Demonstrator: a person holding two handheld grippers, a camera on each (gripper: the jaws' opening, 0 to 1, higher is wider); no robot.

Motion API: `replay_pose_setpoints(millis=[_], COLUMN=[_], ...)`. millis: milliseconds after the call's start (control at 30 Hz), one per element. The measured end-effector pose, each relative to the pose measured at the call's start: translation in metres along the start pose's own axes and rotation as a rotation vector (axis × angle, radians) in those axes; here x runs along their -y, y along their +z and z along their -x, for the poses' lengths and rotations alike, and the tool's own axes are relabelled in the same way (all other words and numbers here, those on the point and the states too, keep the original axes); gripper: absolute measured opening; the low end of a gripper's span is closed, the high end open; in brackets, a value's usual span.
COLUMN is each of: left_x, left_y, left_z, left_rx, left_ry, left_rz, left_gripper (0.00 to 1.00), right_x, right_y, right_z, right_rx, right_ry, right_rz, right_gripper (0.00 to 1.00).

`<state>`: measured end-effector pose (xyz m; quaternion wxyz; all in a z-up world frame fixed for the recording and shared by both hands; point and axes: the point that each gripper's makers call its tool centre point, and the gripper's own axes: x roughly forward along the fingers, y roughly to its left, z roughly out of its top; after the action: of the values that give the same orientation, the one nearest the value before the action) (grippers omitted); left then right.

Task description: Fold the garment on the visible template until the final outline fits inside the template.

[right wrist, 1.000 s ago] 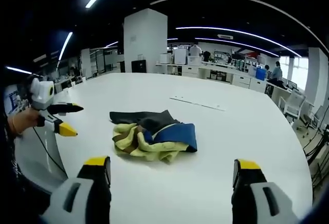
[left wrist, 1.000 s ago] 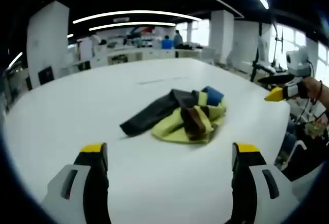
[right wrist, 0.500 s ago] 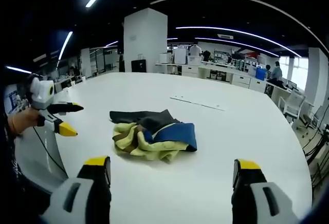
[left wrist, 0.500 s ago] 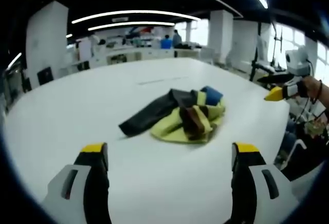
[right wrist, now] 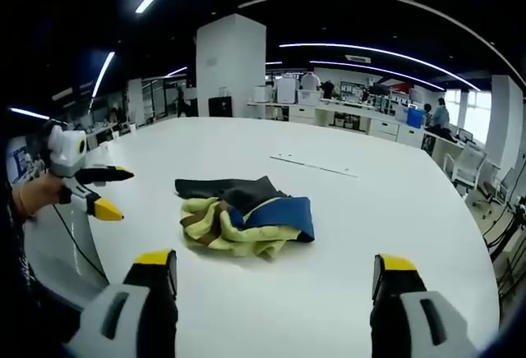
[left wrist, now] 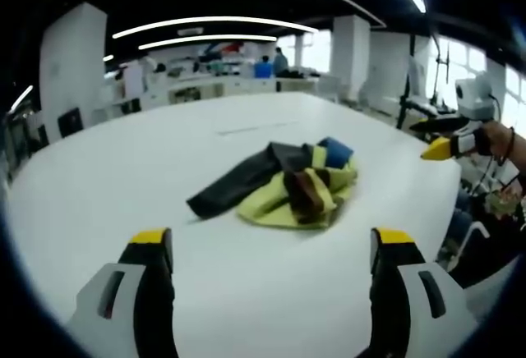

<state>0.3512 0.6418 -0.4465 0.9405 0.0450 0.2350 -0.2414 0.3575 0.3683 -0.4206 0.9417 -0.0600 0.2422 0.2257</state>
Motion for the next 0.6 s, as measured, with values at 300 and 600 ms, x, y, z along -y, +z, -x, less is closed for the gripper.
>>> replay_pose_setpoints(millis=[300,600], left_x=[0.0013,0.0007], left_y=[0.0002,0.0005], left_z=[-0.0003,-0.002], left_rx=[0.001,-0.001], left_ry=[-0.005,0.004], left_rz=[-0.003,-0.011], left_gripper=[0.97,0.96], right_x=[-0.001,0.0024], right_y=[0.0002,0.0029], right_z=[-0.0001,-0.0018], right_rx=[-0.001,0.0], right_ry=[-0.001,0.006], right_rz=[-0.002,-0.003], right_gripper=[1.0,0.99])
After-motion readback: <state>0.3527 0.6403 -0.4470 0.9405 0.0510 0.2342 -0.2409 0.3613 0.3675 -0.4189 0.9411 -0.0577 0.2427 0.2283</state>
